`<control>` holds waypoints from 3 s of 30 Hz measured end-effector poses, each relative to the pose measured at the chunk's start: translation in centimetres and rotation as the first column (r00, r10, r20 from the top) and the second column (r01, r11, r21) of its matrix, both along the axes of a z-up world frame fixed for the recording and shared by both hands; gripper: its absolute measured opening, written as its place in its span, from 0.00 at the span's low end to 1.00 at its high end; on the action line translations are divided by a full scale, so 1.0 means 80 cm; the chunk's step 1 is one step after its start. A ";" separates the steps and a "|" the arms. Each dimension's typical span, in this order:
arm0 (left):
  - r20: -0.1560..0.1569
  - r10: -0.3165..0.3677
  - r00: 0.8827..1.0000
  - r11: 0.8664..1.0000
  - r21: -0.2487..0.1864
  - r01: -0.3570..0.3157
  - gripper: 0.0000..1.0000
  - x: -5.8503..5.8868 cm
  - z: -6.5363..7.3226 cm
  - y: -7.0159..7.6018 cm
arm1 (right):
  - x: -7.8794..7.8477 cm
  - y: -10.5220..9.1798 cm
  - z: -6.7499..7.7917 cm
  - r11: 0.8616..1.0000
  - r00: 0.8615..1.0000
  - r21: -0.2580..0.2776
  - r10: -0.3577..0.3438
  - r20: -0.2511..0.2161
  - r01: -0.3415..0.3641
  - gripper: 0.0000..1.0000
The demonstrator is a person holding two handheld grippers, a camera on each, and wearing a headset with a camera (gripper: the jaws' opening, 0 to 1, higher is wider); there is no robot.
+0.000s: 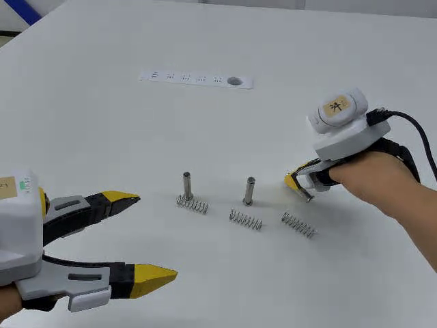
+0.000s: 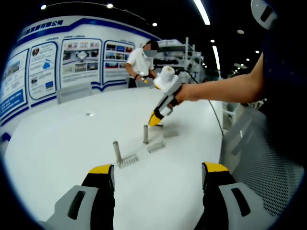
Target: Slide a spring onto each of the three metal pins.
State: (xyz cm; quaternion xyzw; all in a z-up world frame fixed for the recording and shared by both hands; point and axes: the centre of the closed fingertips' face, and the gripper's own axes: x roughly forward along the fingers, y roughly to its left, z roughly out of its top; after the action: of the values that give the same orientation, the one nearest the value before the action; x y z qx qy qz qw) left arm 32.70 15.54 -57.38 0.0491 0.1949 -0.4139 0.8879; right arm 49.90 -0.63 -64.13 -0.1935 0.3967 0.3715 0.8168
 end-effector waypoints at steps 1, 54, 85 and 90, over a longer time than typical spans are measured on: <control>0.003 -0.001 1.000 1.000 0.000 0.001 0.76 0.000 0.001 0.000 | -0.003 -0.002 0.003 1.000 1.000 0.002 0.000 0.007 0.000 0.09; 0.050 -0.023 0.999 1.000 0.022 0.022 0.75 -0.008 0.023 -0.010 | -0.064 -0.025 0.038 0.986 0.992 0.160 0.025 0.123 -0.045 0.08; 0.041 -0.019 0.999 1.000 0.024 0.018 0.75 -0.010 0.021 -0.011 | -0.066 -0.033 -0.001 0.992 0.996 0.106 0.057 0.064 -0.064 0.10; 0.040 -0.019 0.999 1.000 0.024 0.018 0.75 -0.009 0.021 -0.011 | -0.066 -0.028 0.001 0.992 0.995 0.100 0.075 0.070 -0.082 0.10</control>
State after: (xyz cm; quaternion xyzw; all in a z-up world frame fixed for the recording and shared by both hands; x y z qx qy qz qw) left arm 31.94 14.66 -55.73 0.0698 0.1817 -0.4187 0.8870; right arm 44.61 -2.85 -64.09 -0.1787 0.3419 0.4168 0.8231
